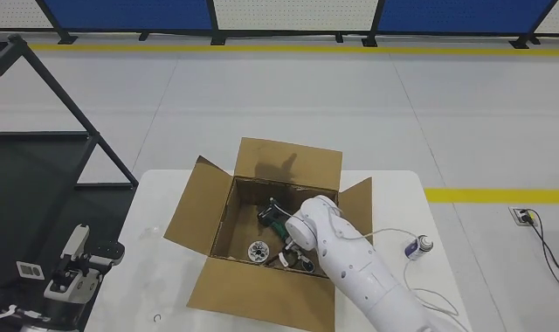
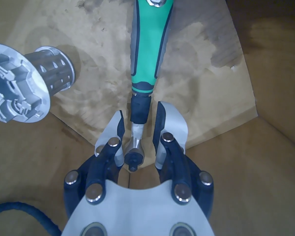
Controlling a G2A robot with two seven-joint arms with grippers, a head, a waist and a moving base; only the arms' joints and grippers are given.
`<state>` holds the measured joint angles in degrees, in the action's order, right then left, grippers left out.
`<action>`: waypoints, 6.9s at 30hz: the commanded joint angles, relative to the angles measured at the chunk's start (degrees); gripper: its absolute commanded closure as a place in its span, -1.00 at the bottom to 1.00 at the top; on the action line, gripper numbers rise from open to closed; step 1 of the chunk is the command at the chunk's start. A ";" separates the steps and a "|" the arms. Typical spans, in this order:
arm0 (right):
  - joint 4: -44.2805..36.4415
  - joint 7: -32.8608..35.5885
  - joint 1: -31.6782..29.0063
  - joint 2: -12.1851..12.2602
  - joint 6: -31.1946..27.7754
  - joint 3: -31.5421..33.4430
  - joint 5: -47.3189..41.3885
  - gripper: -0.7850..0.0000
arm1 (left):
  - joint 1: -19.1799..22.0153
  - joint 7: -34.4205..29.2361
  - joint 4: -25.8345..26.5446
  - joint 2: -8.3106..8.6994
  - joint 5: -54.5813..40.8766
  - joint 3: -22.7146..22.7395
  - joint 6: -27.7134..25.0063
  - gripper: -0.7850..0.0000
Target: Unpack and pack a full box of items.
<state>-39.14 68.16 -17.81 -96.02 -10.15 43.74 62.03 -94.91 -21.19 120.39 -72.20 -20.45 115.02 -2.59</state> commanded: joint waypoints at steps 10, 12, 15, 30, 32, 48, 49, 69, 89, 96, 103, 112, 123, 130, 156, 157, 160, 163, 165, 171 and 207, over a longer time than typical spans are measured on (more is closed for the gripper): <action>8.42 -2.62 3.30 -2.55 -1.57 -1.56 -2.51 0.32 | 0.00 0.00 0.00 0.00 0.00 0.00 0.00 -1.00; 9.70 -2.89 3.80 -3.02 -1.55 -1.88 -2.70 0.33 | 0.00 0.00 0.00 0.00 0.00 0.00 0.00 -1.00; 11.47 -3.15 4.48 -3.71 -1.57 -2.35 -2.88 0.38 | 0.00 0.00 0.00 0.00 0.00 0.00 0.00 -1.00; 17.66 -5.53 7.08 -5.91 -1.93 -3.05 -3.64 1.00 | 0.00 0.00 0.00 0.00 0.00 0.00 0.00 -1.00; 18.00 -6.21 7.49 -5.81 -2.62 -2.70 -3.88 1.00 | 0.00 0.00 0.00 0.00 0.00 0.00 0.00 -1.00; 8.13 -11.81 4.34 -0.15 -9.87 3.22 -3.16 1.00 | 0.00 0.00 0.00 0.00 0.00 0.00 0.00 -1.00; 5.99 -11.77 3.45 0.48 -9.98 3.86 -2.76 1.00 | 0.00 0.00 0.00 0.00 0.00 0.00 0.00 -1.00; -40.52 -5.76 -21.68 10.24 -11.92 22.43 0.58 1.00 | 0.00 0.00 0.00 0.00 0.00 0.00 0.00 -1.00; -55.58 -11.45 -26.67 11.51 -14.40 24.11 0.74 1.00 | 0.00 0.00 0.00 0.00 0.00 0.00 0.00 -1.00; -68.29 -12.61 -32.82 12.96 -16.66 28.91 -1.35 1.00 | 0.00 0.00 0.00 0.00 0.00 0.00 0.00 -1.00; -74.61 -15.33 -37.68 13.79 -14.53 34.36 -2.97 1.00 | 0.00 0.00 0.00 0.00 0.00 0.00 0.00 -1.00; -74.61 -15.33 -37.68 13.79 -14.53 34.36 -2.97 1.00 | 0.00 0.00 0.00 0.00 0.00 0.00 0.00 -1.00; -80.96 -17.14 -41.22 15.00 -16.29 39.22 -8.03 1.00 | -1.85 -0.43 1.90 -0.07 0.54 -0.80 -2.72 -1.00; -87.93 -16.13 -47.10 16.51 -18.18 49.11 -14.92 1.00 | -2.27 -0.04 2.38 -0.12 0.97 -1.45 -3.36 -1.00; -81.70 -7.72 -69.26 20.96 -20.59 69.70 -12.72 1.00 | -2.27 -0.04 2.38 -0.12 0.97 -1.45 -3.36 -1.00; -80.89 -6.84 -69.02 21.14 -20.39 69.08 -11.84 1.00 | -2.27 -0.04 2.38 -0.12 0.97 -1.45 -3.36 -1.00; -79.75 -4.13 -68.38 21.54 -20.52 67.57 -10.44 1.00 | -2.27 -0.04 2.38 -0.12 0.97 -1.45 -3.36 -1.00; -79.75 -4.13 -68.38 21.54 -20.52 67.57 -10.44 1.00 | -2.27 -0.04 2.38 -0.12 0.97 -1.45 -3.36 -1.00; -79.75 -4.13 -68.38 21.54 -20.52 67.57 -10.44 1.00 | -2.27 -0.04 2.38 -0.12 0.97 -1.45 -3.36 -1.00; -79.75 -4.13 -68.38 21.54 -20.52 67.57 -10.44 1.00 | -2.27 -0.04 2.38 -0.12 0.97 -1.45 -3.36 -1.00; -57.09 13.33 -46.24 22.46 -0.25 39.18 16.91 1.00 | -2.27 -0.04 2.38 -0.12 0.97 -1.45 -3.36 -1.00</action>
<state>-96.70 81.53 -64.28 -73.56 -10.44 83.03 78.96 -97.18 -21.23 122.77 -72.32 -19.48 113.57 -5.95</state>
